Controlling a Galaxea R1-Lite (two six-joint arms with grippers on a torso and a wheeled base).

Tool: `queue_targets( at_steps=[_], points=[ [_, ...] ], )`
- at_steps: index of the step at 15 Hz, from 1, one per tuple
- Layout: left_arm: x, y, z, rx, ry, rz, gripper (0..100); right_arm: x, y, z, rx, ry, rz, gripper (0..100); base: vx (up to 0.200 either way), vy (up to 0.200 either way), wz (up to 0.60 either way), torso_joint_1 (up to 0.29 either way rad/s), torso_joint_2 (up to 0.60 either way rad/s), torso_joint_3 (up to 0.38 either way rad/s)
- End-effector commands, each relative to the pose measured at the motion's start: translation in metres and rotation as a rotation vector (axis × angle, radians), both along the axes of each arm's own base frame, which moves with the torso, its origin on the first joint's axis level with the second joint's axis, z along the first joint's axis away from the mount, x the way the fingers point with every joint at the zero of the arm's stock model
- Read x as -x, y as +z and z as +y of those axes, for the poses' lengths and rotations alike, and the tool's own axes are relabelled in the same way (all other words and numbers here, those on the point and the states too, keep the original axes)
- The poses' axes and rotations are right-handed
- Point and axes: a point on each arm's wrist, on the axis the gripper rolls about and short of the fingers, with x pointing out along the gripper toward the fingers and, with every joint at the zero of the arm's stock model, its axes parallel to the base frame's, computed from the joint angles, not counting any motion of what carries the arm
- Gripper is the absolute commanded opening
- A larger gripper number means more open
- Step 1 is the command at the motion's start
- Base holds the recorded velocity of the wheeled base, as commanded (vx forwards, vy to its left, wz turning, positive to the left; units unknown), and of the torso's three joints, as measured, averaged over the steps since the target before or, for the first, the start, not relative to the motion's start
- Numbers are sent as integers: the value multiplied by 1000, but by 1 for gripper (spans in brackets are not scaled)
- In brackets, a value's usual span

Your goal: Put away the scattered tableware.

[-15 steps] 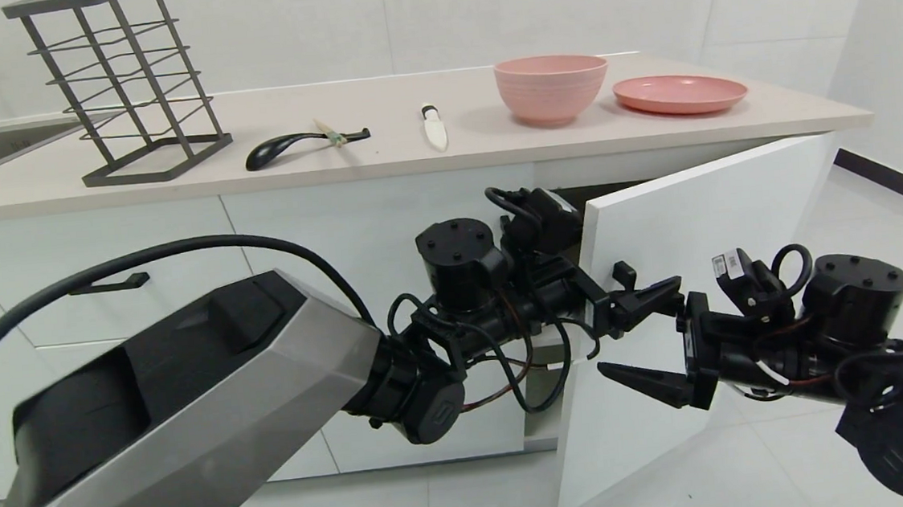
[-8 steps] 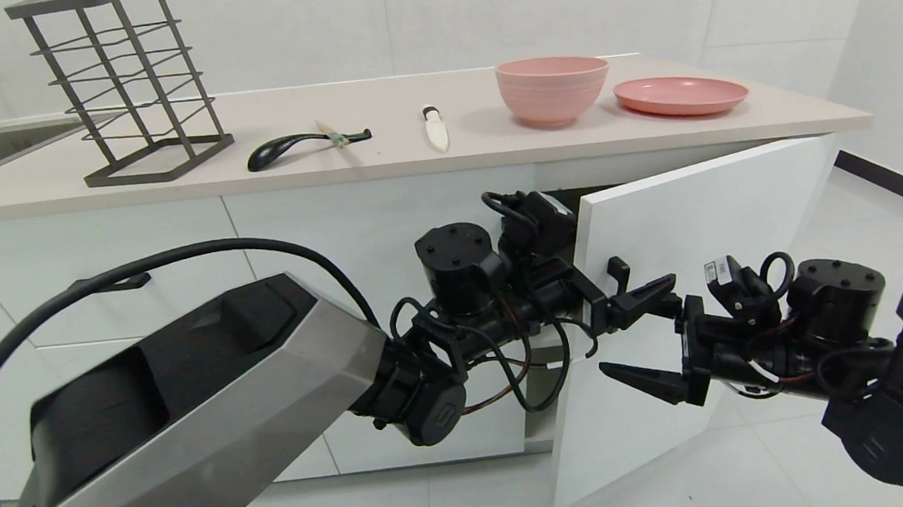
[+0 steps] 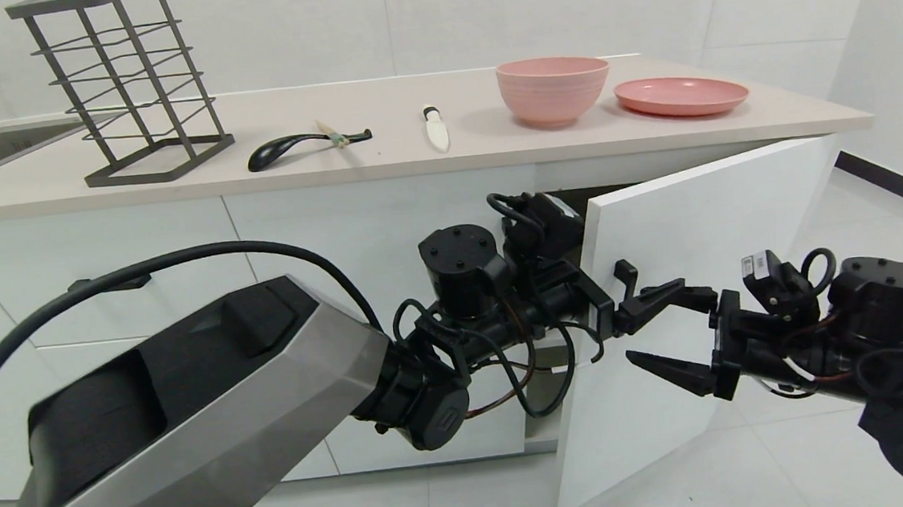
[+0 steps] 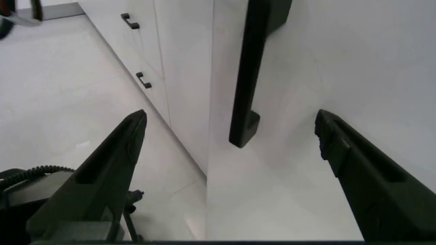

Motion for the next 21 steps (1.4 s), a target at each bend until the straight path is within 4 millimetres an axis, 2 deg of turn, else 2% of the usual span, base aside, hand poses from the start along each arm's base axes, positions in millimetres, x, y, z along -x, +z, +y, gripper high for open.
queue_targets(
  at_steps=[1, 2, 4, 5, 7, 10, 13, 15, 18, 21],
  points=[
    [1, 1, 1, -2, 7, 4, 100, 30, 30, -5, -6, -10, -70, 100, 0, 0, 0, 0, 0, 0],
    [3, -5, 0, -19, 7, 19, 100, 49, 40, -13, -2, -75, -91, 100, 0, 0, 0, 0, 0, 0],
    [4, -4, -1, -21, 6, 23, 100, 74, 48, -20, 0, -113, -102, 100, 0, 0, 0, 0, 0, 0],
    [4, -5, -1, -23, 7, 25, 100, 97, 54, -24, -1, -128, -120, 100, 0, 0, 0, 0, 0, 0],
    [7, -14, -3, -56, 28, 61, 100, 112, 70, -34, -3, -202, -206, 100, 0, 0, 0, 0, 0, 0],
    [9, -25, -5, -82, 27, 84, 100, 118, 78, -46, -1, -291, -255, 100, 0, 0, 0, 0, 0, 0],
    [24, -35, -12, -115, -8, 109, 100, 125, 87, -56, -10, -361, -295, 100, 0, 0, 0, 0, 0, 0],
    [38, -45, -20, -145, -43, 127, 100, 128, 92, -59, -17, -380, -317, 100, 0, 0, 0, 0, 0, 0],
    [44, -48, -24, -150, -60, 131, 100, 129, 96, -59, -19, -388, -337, 100, 0, 0, 0, 0, 0, 0],
    [49, -50, -29, -147, -78, 125, 100, 133, 114, -59, -23, -391, -442, 100, 0, 0, 0, 0, 0, 0]
  ],
)
